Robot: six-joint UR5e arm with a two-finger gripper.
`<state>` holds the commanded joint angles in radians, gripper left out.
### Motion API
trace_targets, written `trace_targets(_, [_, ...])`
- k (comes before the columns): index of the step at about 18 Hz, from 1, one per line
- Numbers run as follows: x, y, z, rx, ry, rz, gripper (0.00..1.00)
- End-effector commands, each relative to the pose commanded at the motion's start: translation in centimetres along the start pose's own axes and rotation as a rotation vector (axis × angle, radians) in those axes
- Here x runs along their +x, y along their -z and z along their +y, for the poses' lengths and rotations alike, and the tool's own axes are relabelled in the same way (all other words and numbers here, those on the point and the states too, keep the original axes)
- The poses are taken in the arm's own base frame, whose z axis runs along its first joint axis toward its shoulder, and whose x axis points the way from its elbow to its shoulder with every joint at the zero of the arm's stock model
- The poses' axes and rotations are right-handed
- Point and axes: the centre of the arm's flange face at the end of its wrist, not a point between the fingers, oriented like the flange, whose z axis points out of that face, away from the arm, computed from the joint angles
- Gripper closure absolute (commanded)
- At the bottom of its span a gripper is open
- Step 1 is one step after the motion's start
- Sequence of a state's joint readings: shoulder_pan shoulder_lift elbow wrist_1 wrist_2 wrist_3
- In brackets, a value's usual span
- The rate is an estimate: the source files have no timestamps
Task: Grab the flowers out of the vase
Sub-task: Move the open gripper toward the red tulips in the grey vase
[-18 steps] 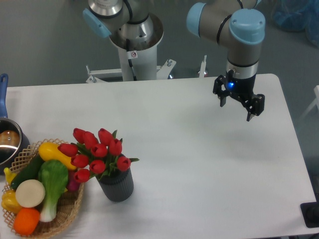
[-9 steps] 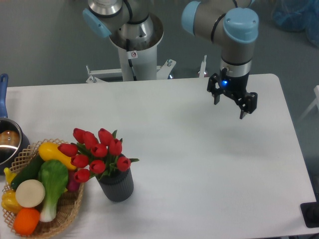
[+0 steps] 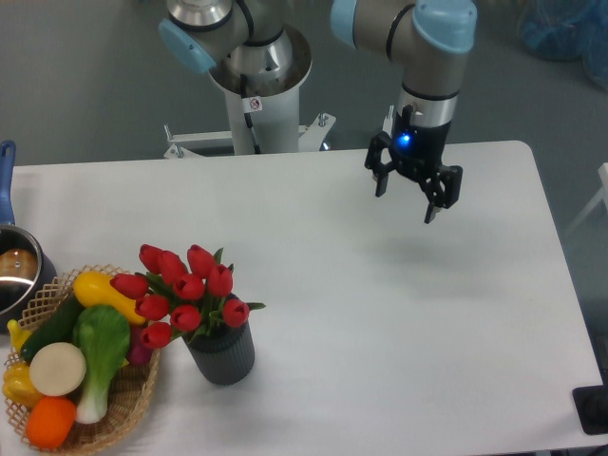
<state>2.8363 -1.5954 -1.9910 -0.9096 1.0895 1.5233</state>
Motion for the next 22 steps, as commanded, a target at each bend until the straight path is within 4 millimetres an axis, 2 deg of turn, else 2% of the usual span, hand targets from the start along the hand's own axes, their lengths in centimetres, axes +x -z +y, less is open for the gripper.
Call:
trace_targets(2, [0.8, -0.7, -1.0, 0.121, 0.009, 0.024, 0.00])
trace_targets(5, [1.3, -0.6, -3.1, 0.295, 0.049, 0.048, 0.00])
trace_targets(7, [1.6, -0.5, -4.0, 0.323, 0.048, 0.056, 0.00])
trace_targets(9, [2.2, -1.4, -6.0, 0.356, 0.018, 0.086, 0.00])
trace_targets(11, [2.1, -2.0, -7.1, 0.363, -0.001, 0.103, 0.00])
trace_targets(16, [1.7, -3.9, -11.6, 0.368, 0.063, 0.176, 0.00])
trace_targets(22, [3.2, -6.4, -13.7, 0.411, 0.040, 0.242, 0.00])
